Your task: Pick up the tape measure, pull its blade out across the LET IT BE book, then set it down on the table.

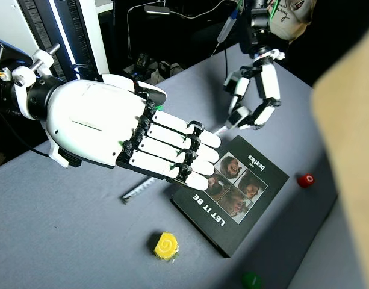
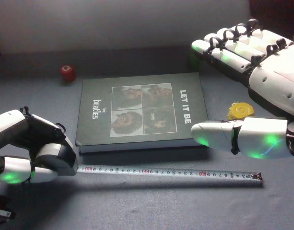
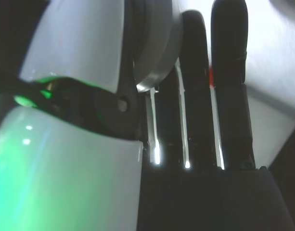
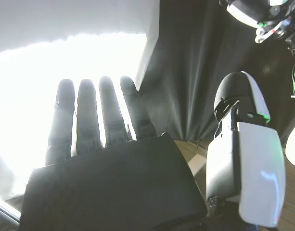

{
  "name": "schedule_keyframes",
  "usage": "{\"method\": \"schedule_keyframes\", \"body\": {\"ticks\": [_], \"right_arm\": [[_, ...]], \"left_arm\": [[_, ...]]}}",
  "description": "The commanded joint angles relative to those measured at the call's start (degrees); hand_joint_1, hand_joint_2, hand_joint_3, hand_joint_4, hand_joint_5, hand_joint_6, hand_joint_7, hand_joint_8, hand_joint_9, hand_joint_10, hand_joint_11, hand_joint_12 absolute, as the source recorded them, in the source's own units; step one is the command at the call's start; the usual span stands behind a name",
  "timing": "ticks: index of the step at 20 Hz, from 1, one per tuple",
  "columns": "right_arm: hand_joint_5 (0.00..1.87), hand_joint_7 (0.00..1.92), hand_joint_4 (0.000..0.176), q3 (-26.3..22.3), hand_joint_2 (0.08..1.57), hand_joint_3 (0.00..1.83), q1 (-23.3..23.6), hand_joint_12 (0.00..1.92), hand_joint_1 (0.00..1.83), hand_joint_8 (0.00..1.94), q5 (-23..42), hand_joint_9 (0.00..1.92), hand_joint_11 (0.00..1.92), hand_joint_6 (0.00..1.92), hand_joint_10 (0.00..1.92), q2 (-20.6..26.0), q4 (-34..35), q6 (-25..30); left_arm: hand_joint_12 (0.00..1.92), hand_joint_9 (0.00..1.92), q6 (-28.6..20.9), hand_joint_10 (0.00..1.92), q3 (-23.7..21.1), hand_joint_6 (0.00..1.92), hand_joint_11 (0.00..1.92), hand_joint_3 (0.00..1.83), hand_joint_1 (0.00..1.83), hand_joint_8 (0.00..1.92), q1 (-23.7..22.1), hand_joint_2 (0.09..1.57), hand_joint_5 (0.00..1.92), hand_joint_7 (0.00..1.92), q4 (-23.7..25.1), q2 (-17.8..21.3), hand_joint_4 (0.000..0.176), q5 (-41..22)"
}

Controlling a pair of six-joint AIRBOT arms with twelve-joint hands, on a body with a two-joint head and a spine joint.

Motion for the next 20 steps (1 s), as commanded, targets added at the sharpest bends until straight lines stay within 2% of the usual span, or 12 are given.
{"method": "schedule_keyframes", "body": {"ticks": [1,3,4,5,6,7,8,9,10,11,17,20], "right_arm": [[0.00,0.00,0.000,-0.08,1.05,0.00,0.49,0.18,0.00,0.00,5.48,0.00,0.00,0.00,0.00,0.11,-2.58,0.14],[0.00,0.00,0.000,-0.07,1.05,0.00,0.50,0.18,0.00,0.00,5.45,0.00,0.00,0.00,0.00,0.10,-2.58,0.14],[0.00,0.00,0.000,-0.07,1.05,0.00,0.50,0.18,0.00,0.00,5.42,0.00,0.00,0.00,0.00,0.10,-2.57,0.14],[0.00,0.00,0.000,-0.07,1.05,0.00,0.51,0.18,0.00,0.00,5.42,0.00,0.00,0.00,0.00,0.09,-2.57,0.14],[0.00,0.00,0.000,-0.07,1.05,0.00,0.51,0.21,0.00,0.00,5.42,0.00,0.00,0.00,0.00,0.08,-2.57,0.13],[0.00,0.00,0.000,-0.07,1.05,0.00,0.51,0.21,0.00,0.00,5.42,0.00,0.00,0.00,0.00,0.08,-2.57,0.13],[0.00,0.00,0.000,-0.06,1.05,0.00,0.51,0.21,0.00,0.00,5.42,0.00,0.00,0.00,0.00,0.08,-2.57,0.13],[0.00,0.00,0.000,-0.06,1.05,0.00,0.51,0.21,0.00,0.00,5.42,0.00,0.00,0.00,0.00,0.08,-2.57,0.13],[0.00,0.00,0.000,-0.06,1.05,0.00,0.52,0.22,0.00,0.00,5.42,0.00,0.00,0.00,0.00,0.07,-2.57,0.13],[0.00,0.00,0.000,-0.06,1.05,0.00,0.52,0.22,0.00,0.00,5.42,0.00,0.00,0.00,0.00,0.07,-2.57,0.12],[0.00,0.00,0.000,-0.06,1.05,0.00,0.52,0.22,0.00,0.00,5.41,0.00,0.00,0.00,0.00,0.07,-2.57,0.12],[0.00,0.00,0.000,-0.07,1.05,0.00,0.53,0.22,0.00,0.00,5.16,0.00,0.00,0.00,0.00,0.05,-2.58,0.12]], "left_arm": [[1.00,0.89,-0.28,1.29,0.35,0.67,0.85,0.00,1.38,0.99,-0.19,1.10,1.06,0.97,-1.48,-0.28,0.000,-6.70],[1.00,0.90,0.45,1.29,0.59,0.75,0.82,0.00,1.37,0.94,-0.40,1.10,0.99,1.02,-2.39,-0.58,0.000,-6.70],[0.97,0.87,0.69,1.30,0.71,0.89,0.80,0.00,1.37,0.96,-0.53,1.12,0.92,1.01,-2.74,-0.66,0.000,-6.70],[0.91,0.87,0.85,0.76,0.85,0.97,0.78,0.00,1.25,1.03,-0.59,1.12,0.91,1.01,-2.82,-0.72,0.000,-6.70],[0.83,0.94,0.87,0.41,1.00,1.03,0.79,0.00,1.22,1.00,-0.59,1.13,0.91,1.01,-2.87,-0.78,0.000,-6.70],[0.78,0.96,0.89,0.24,1.05,1.03,0.77,0.00,1.14,0.43,-0.59,1.13,0.94,0.96,-2.88,-0.77,0.000,-6.70],[0.70,0.98,0.93,0.12,1.05,1.04,0.76,0.00,1.08,0.15,-0.58,1.13,0.94,1.01,-2.88,-0.75,0.000,-6.69],[0.65,0.96,0.93,0.05,1.05,0.41,0.73,0.00,0.98,0.05,-0.58,1.08,0.86,1.00,-2.88,-0.73,0.000,-6.69],[0.58,0.90,0.97,0.01,1.05,0.13,0.68,0.00,0.90,0.01,-0.68,1.05,0.85,0.96,-2.88,-0.71,0.000,-6.69],[0.54,0.86,1.05,0.00,1.05,0.04,0.64,0.00,0.85,0.00,-0.73,1.05,0.83,0.93,-2.87,-0.71,0.000,-6.66],[0.43,0.61,1.04,0.00,0.98,0.00,0.47,0.00,0.53,0.00,-1.04,1.05,0.58,0.64,-2.71,-0.61,0.000,-6.66],[0.39,0.51,1.94,0.00,1.51,0.00,0.38,0.00,0.43,0.00,-2.15,1.02,0.53,0.53,-1.75,0.24,0.000,-6.57]]}}
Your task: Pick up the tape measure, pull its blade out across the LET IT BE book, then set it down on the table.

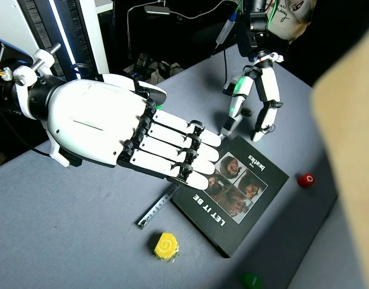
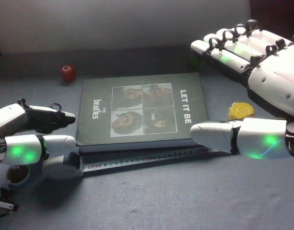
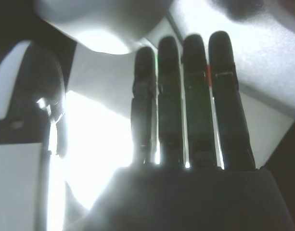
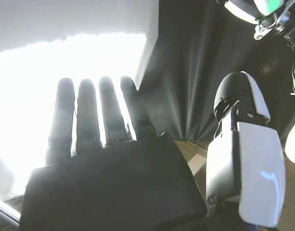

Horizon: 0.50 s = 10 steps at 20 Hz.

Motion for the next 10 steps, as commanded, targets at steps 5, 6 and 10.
{"method": "schedule_keyframes", "body": {"ticks": [5,6,10], "right_arm": [[0.00,0.00,0.000,-0.06,1.05,0.00,0.53,0.22,0.00,0.00,4.47,0.00,0.00,0.00,0.00,0.16,-2.55,0.20],[0.00,0.00,0.000,-0.06,1.05,0.00,0.53,0.26,0.00,0.00,4.50,0.00,0.00,0.00,0.00,0.16,-2.54,0.20],[0.08,0.10,0.000,-0.06,1.09,0.01,0.50,0.55,0.00,0.01,4.91,0.07,0.00,0.01,0.01,0.19,-2.52,0.19]], "left_arm": [[0.38,0.49,6.33,0.00,3.66,0.00,0.38,0.00,0.42,0.00,-11.96,1.01,0.48,0.50,1.61,3.23,0.000,2.05],[0.38,0.49,8.31,0.00,4.08,0.00,0.38,0.00,0.42,0.00,-15.93,1.00,0.46,0.50,2.82,3.29,0.000,5.77],[0.40,0.50,15.66,0.01,2.78,0.01,0.42,0.00,0.42,0.00,-29.28,1.00,0.48,0.51,6.93,3.23,0.000,20.51]]}}
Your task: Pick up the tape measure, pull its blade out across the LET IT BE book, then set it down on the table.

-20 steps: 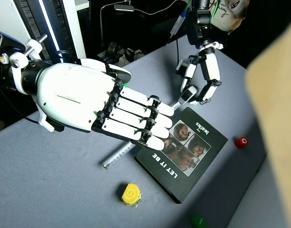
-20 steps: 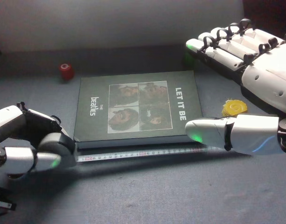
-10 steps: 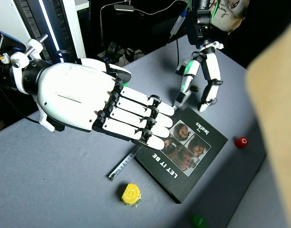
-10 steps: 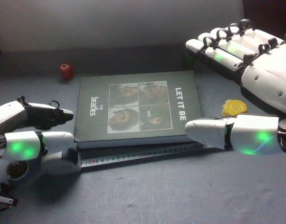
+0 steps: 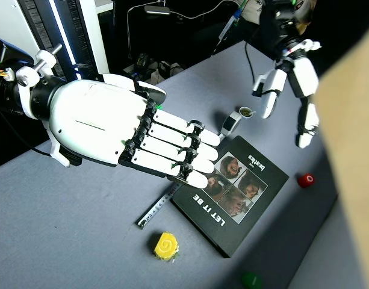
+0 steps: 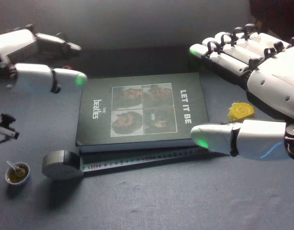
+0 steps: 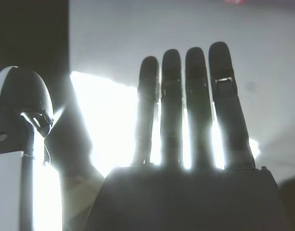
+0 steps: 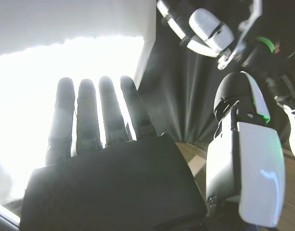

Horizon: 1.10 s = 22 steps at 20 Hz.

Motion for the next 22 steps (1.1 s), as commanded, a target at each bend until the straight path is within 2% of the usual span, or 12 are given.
{"method": "schedule_keyframes", "body": {"ticks": [1,2,3,4,5,6,7,8,11,12,13,22], "right_arm": [[0.24,0.30,0.000,-0.08,1.13,0.01,0.49,0.86,0.00,0.02,5.74,0.25,0.00,0.02,0.02,0.20,-2.54,0.14],[0.55,0.68,0.000,-0.09,1.17,0.00,0.46,1.12,0.09,0.09,5.86,0.64,0.28,0.08,0.18,0.20,-2.54,0.12],[0.81,0.88,0.000,-0.09,1.18,0.00,0.44,1.43,0.27,0.56,5.92,0.77,0.61,0.44,0.89,0.20,-2.53,0.06],[0.89,0.90,0.000,-0.10,1.17,0.00,0.38,1.76,0.44,1.26,5.96,0.88,0.86,1.02,1.55,0.20,-2.53,0.03],[0.96,0.98,0.000,-0.09,1.14,0.00,0.35,1.89,0.64,1.74,5.95,1.10,1.22,1.54,1.85,0.20,-2.53,0.02],[0.98,1.07,0.000,-0.09,1.13,0.00,0.34,1.91,0.75,1.90,5.91,1.26,1.48,1.84,1.91,0.20,-2.53,0.01],[1.01,1.13,0.000,-0.09,1.12,0.00,0.35,1.92,0.79,1.93,5.83,1.38,1.67,1.91,1.92,0.19,-2.53,0.01],[1.02,1.18,0.000,-0.09,1.12,0.00,0.35,1.92,0.79,1.94,5.80,1.50,1.80,1.92,1.92,0.18,-2.53,-0.02],[1.19,1.46,0.000,-0.09,1.22,0.01,0.34,1.92,0.73,1.94,5.80,1.75,1.92,1.92,1.92,0.17,-2.50,-0.06],[1.26,1.52,0.128,-0.08,1.31,0.00,0.34,1.92,0.68,1.94,5.80,1.78,1.92,1.92,1.92,0.15,-2.47,-0.05],[1.30,1.54,0.166,-0.08,1.38,0.01,0.35,1.92,0.66,1.94,5.80,1.78,1.92,1.92,1.92,0.11,-2.46,-0.03],[1.31,1.55,0.176,-0.08,1.44,0.01,0.34,1.92,0.70,1.94,5.53,1.78,1.92,1.92,1.92,0.12,-2.43,0.10]], "left_arm": [[0.43,0.59,2.36,0.01,-0.48,0.01,0.46,0.00,0.43,0.01,-2.70,1.00,0.55,0.61,-0.12,-0.05,0.000,0.42],[0.51,0.73,5.81,0.03,-1.28,0.01,0.52,0.00,0.47,0.02,-6.84,0.99,0.69,0.75,-0.52,-0.46,0.000,5.80],[0.68,0.82,9.34,0.06,-1.91,0.02,0.54,0.00,0.51,0.03,-9.53,0.98,0.84,0.84,-2.08,-0.74,0.000,10.33],[0.86,0.88,18.10,0.10,-2.78,0.05,0.53,0.00,0.57,0.06,-13.20,0.98,0.94,0.91,-6.33,-1.25,0.000,16.10],[1.17,0.66,22.86,0.88,-3.79,0.76,0.51,0.00,0.65,0.76,-16.70,0.99,0.75,0.74,-6.72,-1.86,0.012,19.27],[1.46,0.56,23.73,1.42,-4.62,1.48,0.49,0.00,0.68,1.42,-18.24,0.99,0.57,0.59,-6.72,-2.26,0.056,21.27],[1.68,0.60,23.72,1.73,-5.51,1.83,0.54,0.00,0.71,1.77,-19.58,0.99,0.55,0.61,-6.52,-2.52,0.080,22.75],[1.85,0.68,23.27,1.88,-6.57,1.90,0.62,0.00,0.74,1.89,-20.20,1.00,0.64,0.70,-6.45,-2.64,0.087,22.92],[1.92,1.03,18.97,1.92,-9.62,1.92,1.05,0.01,0.83,1.92,-19.82,1.10,1.02,1.05,-6.71,-2.56,0.099,20.21],[1.92,1.11,19.09,1.92,-10.17,1.92,1.14,0.01,0.87,1.92,-19.89,1.12,1.09,1.12,-6.71,-2.57,0.102,20.45],[1.92,1.15,18.95,1.92,-10.65,1.92,1.19,0.01,0.91,1.92,-19.89,1.13,1.15,1.18,-6.86,-2.64,0.101,19.87],[1.92,1.25,19.99,1.92,-10.89,1.92,1.30,0.00,0.90,1.92,-19.48,1.17,1.17,1.23,-7.13,-3.24,0.087,18.17]]}}
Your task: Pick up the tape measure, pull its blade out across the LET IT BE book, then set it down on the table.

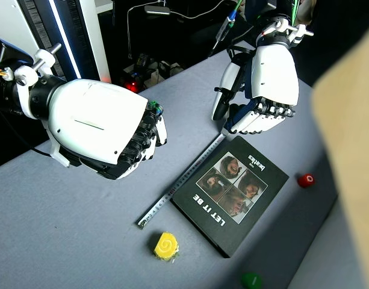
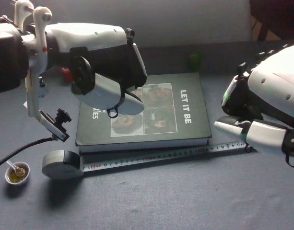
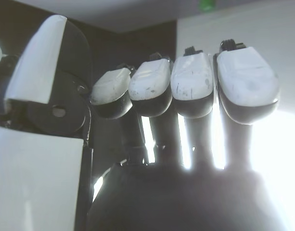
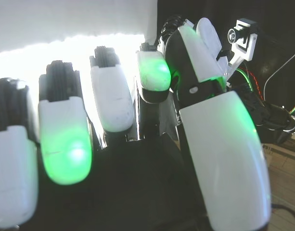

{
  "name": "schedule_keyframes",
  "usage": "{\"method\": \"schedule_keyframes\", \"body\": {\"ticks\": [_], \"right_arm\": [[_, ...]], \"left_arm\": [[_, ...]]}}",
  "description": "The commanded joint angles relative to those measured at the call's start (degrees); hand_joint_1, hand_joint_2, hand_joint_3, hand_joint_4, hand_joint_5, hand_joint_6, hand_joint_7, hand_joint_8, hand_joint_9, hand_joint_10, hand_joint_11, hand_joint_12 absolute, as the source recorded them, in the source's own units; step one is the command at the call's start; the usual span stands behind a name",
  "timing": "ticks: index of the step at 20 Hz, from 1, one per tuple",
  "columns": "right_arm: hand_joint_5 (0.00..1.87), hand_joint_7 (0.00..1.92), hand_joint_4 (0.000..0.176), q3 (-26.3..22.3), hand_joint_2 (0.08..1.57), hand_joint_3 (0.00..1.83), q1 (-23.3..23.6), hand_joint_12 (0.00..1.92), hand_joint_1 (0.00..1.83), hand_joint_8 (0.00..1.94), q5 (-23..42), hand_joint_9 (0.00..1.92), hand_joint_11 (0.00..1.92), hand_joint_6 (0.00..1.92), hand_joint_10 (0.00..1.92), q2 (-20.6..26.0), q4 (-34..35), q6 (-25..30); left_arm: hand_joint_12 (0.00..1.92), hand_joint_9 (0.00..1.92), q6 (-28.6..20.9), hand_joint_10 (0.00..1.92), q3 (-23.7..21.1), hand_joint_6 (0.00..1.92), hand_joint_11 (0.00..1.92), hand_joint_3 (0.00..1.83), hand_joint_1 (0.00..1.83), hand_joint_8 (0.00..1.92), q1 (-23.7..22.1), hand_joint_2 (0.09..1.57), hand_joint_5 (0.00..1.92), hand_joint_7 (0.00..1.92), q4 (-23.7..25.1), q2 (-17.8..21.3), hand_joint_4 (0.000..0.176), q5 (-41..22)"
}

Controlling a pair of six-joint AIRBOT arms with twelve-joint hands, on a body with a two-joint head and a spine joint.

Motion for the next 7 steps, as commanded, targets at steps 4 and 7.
{"method": "schedule_keyframes", "body": {"ticks": [4,7], "right_arm": [[1.30,1.55,0.176,-0.06,1.43,0.00,0.33,1.92,0.69,1.94,5.08,1.78,1.92,1.92,1.92,0.18,-2.26,0.14],[1.30,1.55,0.176,-0.06,1.43,0.00,0.30,1.92,0.69,1.94,5.00,1.78,1.92,1.92,1.92,0.16,-2.27,0.14]], "left_arm": [[1.92,1.23,-0.28,1.92,-0.01,1.92,1.30,0.00,0.90,1.92,-0.76,1.17,1.10,1.22,-1.39,-0.05,0.083,-6.28],[1.92,1.23,-0.19,1.92,-0.12,1.92,1.30,0.00,0.91,1.92,-2.20,1.17,1.13,1.21,-1.39,-0.11,0.084,-5.86]]}}
